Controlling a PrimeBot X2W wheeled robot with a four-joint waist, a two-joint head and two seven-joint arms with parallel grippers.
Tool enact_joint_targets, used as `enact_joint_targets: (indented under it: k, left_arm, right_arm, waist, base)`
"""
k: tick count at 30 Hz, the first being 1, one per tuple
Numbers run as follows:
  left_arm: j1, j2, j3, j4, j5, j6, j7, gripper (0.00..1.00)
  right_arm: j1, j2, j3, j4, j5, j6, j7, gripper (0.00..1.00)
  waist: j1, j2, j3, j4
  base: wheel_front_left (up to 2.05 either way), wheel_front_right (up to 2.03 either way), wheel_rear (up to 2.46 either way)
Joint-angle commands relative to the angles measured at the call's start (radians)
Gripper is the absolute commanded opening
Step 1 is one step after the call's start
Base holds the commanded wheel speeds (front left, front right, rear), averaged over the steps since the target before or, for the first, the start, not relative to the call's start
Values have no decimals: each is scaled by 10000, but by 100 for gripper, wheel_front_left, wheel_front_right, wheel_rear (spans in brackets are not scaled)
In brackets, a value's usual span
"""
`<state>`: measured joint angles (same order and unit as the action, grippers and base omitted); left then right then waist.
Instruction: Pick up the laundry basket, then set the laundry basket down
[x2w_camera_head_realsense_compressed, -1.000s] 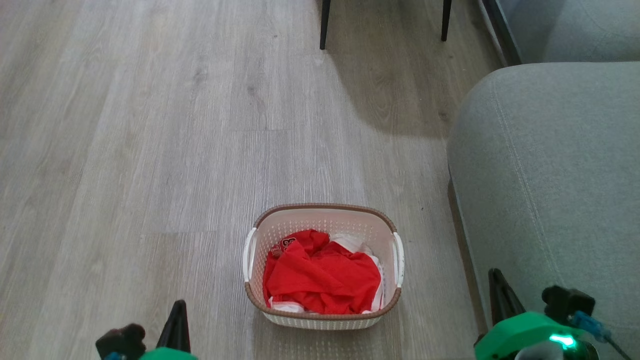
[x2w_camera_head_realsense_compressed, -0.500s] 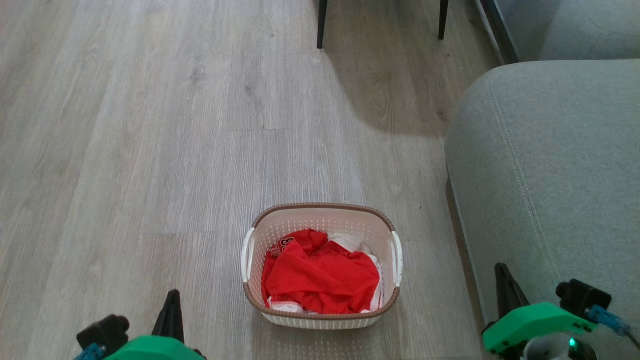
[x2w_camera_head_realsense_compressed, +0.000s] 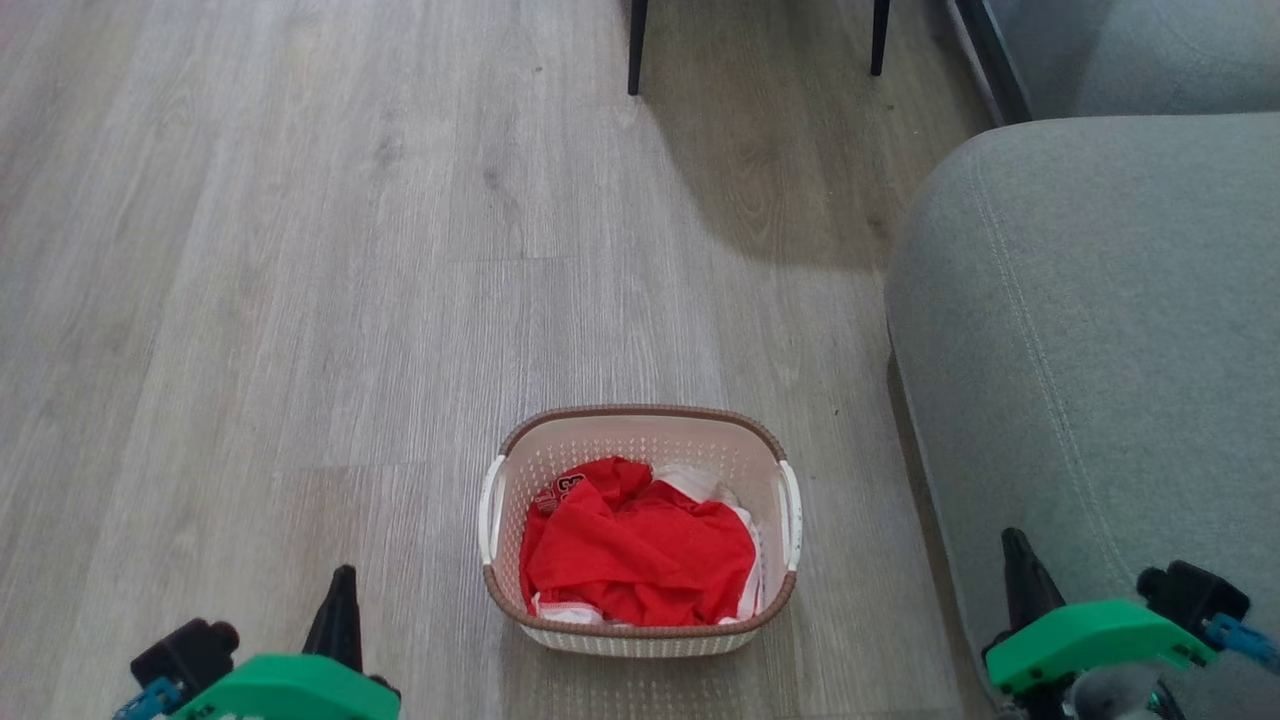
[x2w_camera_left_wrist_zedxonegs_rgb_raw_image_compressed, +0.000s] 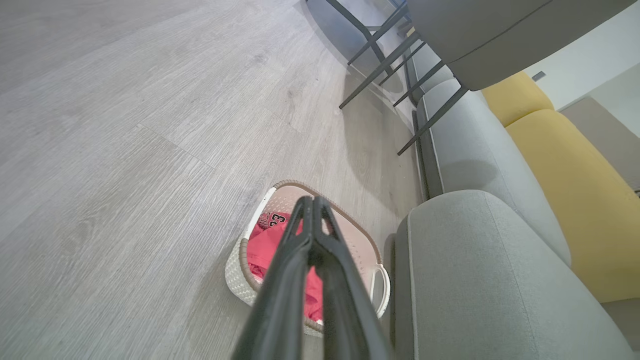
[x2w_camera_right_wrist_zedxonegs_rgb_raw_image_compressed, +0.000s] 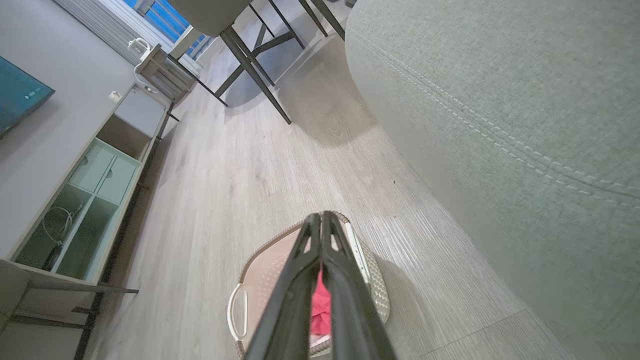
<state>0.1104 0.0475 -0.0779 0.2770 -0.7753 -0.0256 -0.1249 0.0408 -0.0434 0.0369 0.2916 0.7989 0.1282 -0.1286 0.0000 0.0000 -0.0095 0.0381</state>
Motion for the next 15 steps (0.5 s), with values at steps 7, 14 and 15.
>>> enact_joint_targets:
  k: [7,14,15]
  left_arm:
    - [-678,146,400,-306,-960,-156,210,0]
    - [-809,155,508,-308,-1641,-236,382,0]
    - [-831,157,526,-309,-1754,-249,410,0]
  right_arm:
    - [-672,-222,-73,-370,962,13,250,0]
    - [-742,-233,-167,-381,1627,14,416,0]
    - [-753,-234,-183,-383,1737,14,444,0]
  waist:
    - [0,0,13,-37]
    - [0,0,23,-68]
    - [0,0,24,-73]
  base:
    - [0,0,0]
    - [0,0,0]
    - [0,0,0]
